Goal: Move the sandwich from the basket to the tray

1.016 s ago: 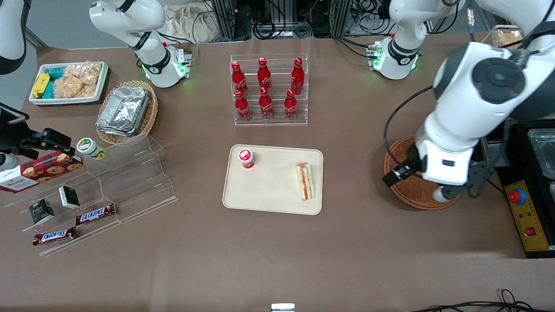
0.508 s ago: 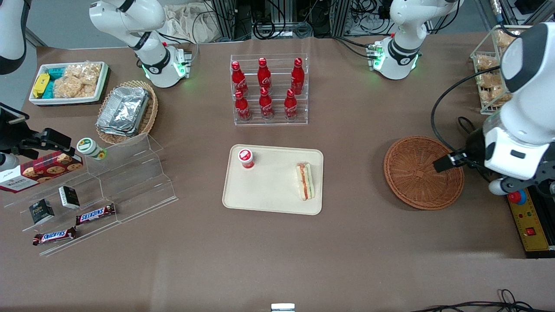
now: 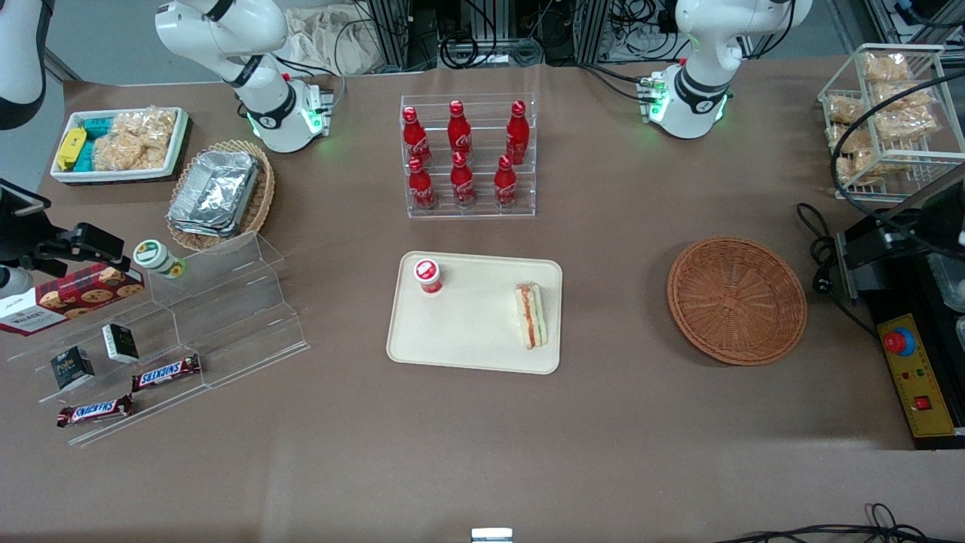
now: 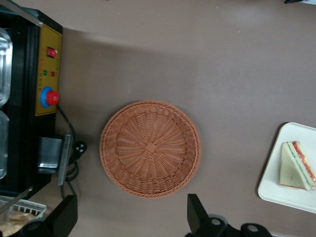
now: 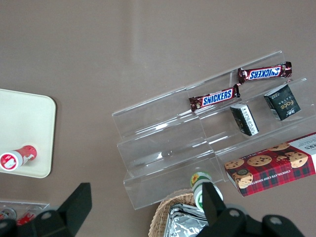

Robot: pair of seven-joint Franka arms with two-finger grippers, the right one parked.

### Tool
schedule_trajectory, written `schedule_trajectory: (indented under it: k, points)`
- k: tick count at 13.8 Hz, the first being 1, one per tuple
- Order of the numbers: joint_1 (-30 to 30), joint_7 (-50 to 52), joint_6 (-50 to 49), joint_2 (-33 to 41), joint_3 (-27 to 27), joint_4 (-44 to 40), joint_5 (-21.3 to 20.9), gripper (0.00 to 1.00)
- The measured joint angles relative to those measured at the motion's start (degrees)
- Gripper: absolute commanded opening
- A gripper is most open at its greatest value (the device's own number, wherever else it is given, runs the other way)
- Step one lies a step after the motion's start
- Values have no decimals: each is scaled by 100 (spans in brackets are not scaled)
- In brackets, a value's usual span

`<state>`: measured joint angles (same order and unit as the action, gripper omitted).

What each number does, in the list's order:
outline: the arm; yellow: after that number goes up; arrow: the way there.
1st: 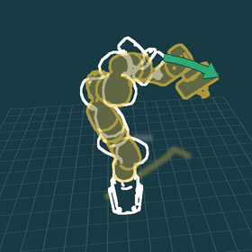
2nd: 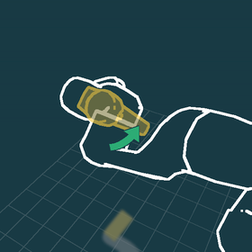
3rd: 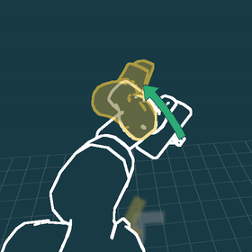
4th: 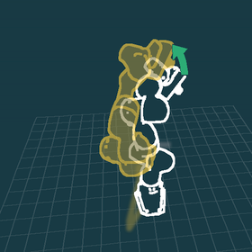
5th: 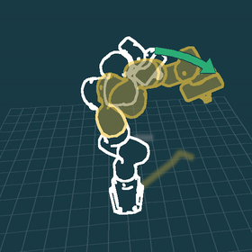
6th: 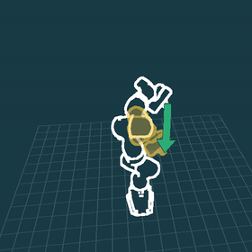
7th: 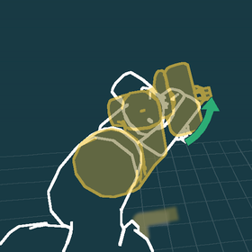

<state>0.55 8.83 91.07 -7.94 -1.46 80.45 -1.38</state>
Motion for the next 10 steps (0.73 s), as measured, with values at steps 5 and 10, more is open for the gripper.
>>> schedule_trajectory:
  k: [5, 10]
  points:
    - [215, -103, -37, 726, -329, 739, 25, 100]
    - [153, -134, -36, 980, -316, 1025, 25, 100]
